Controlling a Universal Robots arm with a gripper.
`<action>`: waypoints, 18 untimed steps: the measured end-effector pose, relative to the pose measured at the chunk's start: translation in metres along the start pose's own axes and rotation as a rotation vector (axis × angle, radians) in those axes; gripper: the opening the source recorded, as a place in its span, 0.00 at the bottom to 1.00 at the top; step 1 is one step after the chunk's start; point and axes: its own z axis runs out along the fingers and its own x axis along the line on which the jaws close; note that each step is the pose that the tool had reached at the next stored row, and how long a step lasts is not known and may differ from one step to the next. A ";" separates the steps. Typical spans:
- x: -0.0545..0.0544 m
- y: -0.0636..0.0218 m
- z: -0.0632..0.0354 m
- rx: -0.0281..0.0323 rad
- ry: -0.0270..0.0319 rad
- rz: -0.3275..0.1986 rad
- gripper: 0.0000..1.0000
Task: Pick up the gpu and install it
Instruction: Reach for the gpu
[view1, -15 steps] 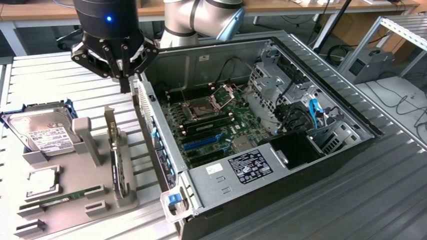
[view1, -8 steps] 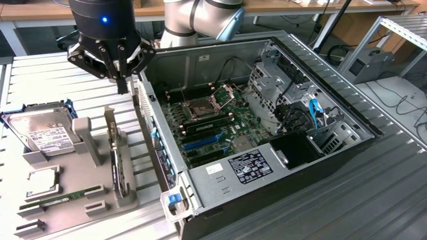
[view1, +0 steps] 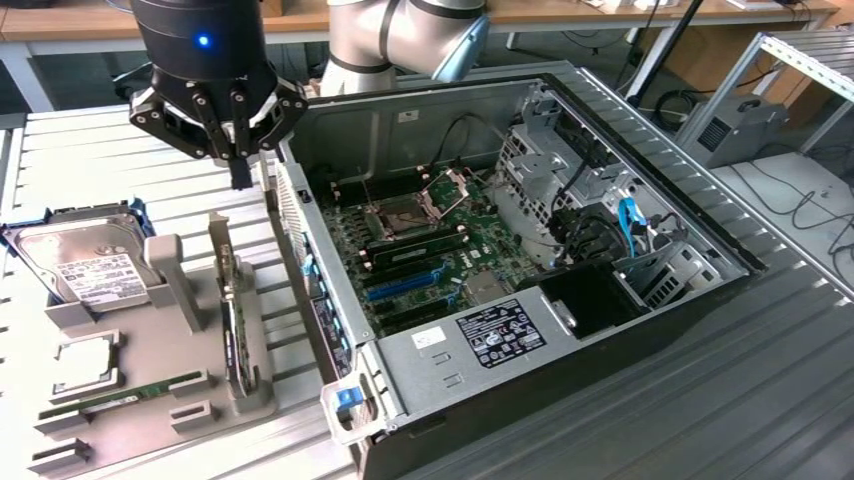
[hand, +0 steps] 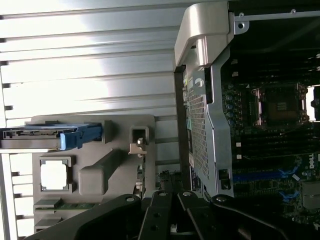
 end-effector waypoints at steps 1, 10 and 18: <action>0.000 0.0000 0.0000 0.0000 0.0000 0.000 0.11; 0.000 -0.0013 0.0000 0.0000 -0.0001 0.000 0.11; -0.001 -0.0097 -0.0003 0.0010 -0.0001 0.000 0.11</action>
